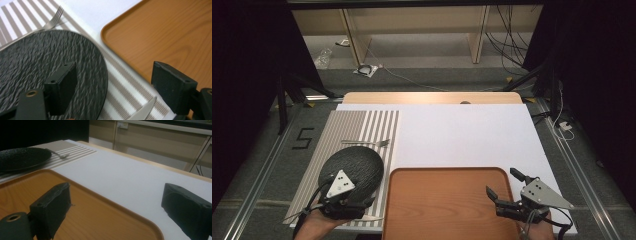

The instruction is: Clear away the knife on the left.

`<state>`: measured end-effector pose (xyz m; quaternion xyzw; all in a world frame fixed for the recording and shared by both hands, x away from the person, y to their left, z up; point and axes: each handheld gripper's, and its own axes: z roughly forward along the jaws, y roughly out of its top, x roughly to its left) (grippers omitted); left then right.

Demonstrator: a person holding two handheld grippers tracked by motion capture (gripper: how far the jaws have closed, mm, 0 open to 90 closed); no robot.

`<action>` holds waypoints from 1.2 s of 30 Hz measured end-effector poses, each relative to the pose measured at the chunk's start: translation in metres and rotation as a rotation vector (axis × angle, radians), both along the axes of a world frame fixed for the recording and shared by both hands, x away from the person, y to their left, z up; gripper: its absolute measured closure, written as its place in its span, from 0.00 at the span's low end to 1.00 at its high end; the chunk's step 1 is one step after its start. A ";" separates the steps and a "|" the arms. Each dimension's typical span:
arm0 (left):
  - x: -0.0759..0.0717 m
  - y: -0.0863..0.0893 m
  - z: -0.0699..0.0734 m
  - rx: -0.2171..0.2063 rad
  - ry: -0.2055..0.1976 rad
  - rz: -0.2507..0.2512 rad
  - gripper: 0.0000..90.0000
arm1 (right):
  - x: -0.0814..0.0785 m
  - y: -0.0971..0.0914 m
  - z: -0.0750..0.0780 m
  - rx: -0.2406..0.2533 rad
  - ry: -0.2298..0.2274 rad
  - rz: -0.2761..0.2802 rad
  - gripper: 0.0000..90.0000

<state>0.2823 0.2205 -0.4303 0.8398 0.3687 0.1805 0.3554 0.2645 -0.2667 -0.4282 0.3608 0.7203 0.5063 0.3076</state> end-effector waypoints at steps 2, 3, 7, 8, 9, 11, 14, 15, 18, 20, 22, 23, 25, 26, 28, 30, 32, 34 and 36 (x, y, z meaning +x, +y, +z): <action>-0.001 0.008 0.000 0.020 0.022 0.000 0.24 | 0.000 0.001 0.000 0.002 -0.002 0.001 0.11; -0.001 0.008 0.000 0.020 0.022 0.000 0.24 | 0.000 0.001 0.000 0.002 -0.004 0.001 0.11; -0.002 0.015 -0.002 0.069 0.048 -0.002 0.24 | 0.000 0.001 0.000 -0.001 0.003 0.003 0.11; -0.002 0.016 -0.003 0.079 0.052 -0.001 0.24 | 0.000 0.001 0.000 -0.003 0.004 0.004 0.11; -0.003 0.017 -0.003 0.084 0.056 0.001 0.24 | 0.000 0.001 0.000 -0.003 0.004 0.004 0.11; -0.003 0.021 -0.004 0.102 0.070 0.000 0.24 | 0.000 0.001 0.000 -0.002 0.004 0.004 0.11; -0.004 0.023 -0.005 0.113 0.079 -0.001 0.24 | 0.000 0.001 0.000 -0.002 0.004 0.004 0.11; -0.004 0.024 -0.005 0.120 0.081 -0.001 0.25 | 0.000 0.001 0.000 0.000 0.003 0.003 0.11; -0.006 0.027 -0.006 0.135 0.094 0.002 0.25 | 0.000 0.001 0.000 0.000 0.004 0.004 0.11; -0.006 0.030 -0.007 0.141 0.096 0.010 0.25 | 0.000 0.001 0.000 -0.002 0.005 0.005 0.11; -0.007 0.033 -0.007 0.149 0.104 0.012 0.25 | 0.000 0.001 0.000 -0.003 0.005 0.005 0.11; -0.007 0.034 -0.008 0.151 0.107 0.016 0.25 | 0.001 0.001 0.000 -0.003 0.006 0.005 0.11; -0.008 0.037 -0.008 0.165 0.114 0.016 0.25 | 0.001 0.002 0.000 -0.004 0.004 0.004 0.11; -0.008 0.038 -0.008 0.171 0.117 0.017 0.25 | 0.001 0.002 0.000 -0.003 0.004 0.004 0.11; -0.008 0.040 -0.008 0.173 0.121 0.019 0.25 | 0.001 0.002 0.000 -0.004 0.004 0.005 0.11; -0.008 0.043 -0.008 0.178 0.132 0.027 0.25 | 0.001 0.002 0.000 -0.004 0.004 0.004 0.11; -0.008 0.045 -0.009 0.192 0.133 0.032 0.25 | 0.001 0.001 0.000 -0.006 0.006 0.005 0.11; -0.010 0.048 -0.010 0.203 0.143 0.032 0.25 | 0.001 0.002 0.000 -0.006 0.007 0.004 0.11; -0.010 0.049 -0.010 0.201 0.148 0.036 0.25 | 0.001 0.002 0.000 -0.005 0.006 0.004 0.11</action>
